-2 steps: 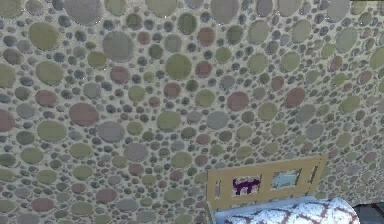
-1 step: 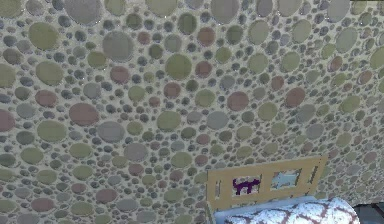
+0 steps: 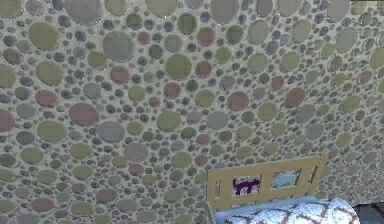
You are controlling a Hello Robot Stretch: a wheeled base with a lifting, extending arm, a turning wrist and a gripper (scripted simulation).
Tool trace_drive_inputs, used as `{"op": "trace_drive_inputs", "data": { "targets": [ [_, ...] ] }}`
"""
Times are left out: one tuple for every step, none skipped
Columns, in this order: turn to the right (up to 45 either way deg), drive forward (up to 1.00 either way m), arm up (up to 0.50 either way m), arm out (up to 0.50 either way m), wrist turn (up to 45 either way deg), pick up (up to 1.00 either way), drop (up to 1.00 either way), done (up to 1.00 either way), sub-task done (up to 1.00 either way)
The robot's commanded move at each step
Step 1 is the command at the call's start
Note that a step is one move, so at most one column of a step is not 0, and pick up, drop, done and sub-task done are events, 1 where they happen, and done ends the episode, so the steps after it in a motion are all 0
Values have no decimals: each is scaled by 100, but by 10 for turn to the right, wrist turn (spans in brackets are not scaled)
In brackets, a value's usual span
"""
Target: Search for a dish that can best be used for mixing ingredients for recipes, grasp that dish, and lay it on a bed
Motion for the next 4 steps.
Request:
{"op": "trace_drive_inputs", "data": {
  "targets": [
    [0,0,-32,0,0,0,0,0,0],
    [0,0,0,0,0,0,100,0,0],
    [0,0,10,0,0,0,0,0,0],
    [0,0,0,-8,0,0,0,0,0]
  ]
}}
